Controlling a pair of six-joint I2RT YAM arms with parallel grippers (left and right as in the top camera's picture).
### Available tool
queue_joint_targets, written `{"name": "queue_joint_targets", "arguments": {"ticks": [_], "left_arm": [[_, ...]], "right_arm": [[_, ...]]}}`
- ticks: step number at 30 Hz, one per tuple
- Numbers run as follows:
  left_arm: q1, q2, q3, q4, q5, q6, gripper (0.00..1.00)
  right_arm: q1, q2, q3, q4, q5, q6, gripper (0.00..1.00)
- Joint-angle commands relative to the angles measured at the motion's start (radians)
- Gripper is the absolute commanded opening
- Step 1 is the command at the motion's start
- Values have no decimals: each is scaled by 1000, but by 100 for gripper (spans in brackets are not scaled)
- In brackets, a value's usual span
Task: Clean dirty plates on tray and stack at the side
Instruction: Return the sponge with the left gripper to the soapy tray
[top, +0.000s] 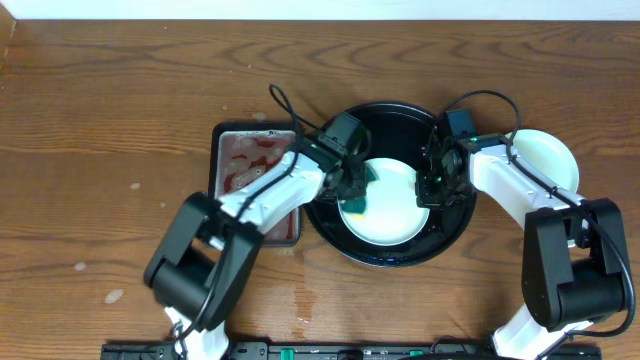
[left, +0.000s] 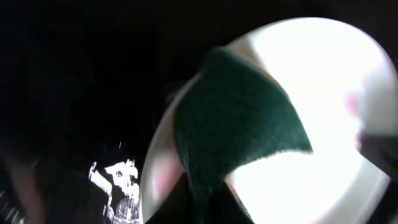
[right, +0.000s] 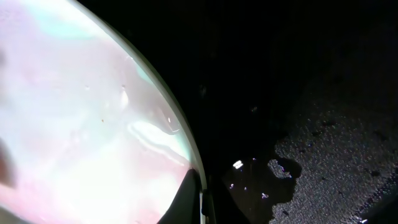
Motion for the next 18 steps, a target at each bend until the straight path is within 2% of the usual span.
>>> {"name": "queue_joint_targets", "arguments": {"ticks": [1, 4, 11, 18], "left_arm": [[29, -124, -8, -41, 24, 53, 7], [45, -204, -8, -101, 0, 106, 7], [164, -301, -8, -223, -164, 129, 7], [319, -294, -47, -250, -172, 206, 8]], "right_arm": [[28, 58, -40, 6, -11, 4, 1], [28, 58, -40, 25, -11, 4, 2], [28, 58, -40, 48, -11, 4, 3], [28, 58, -42, 48, -11, 5, 10]]}}
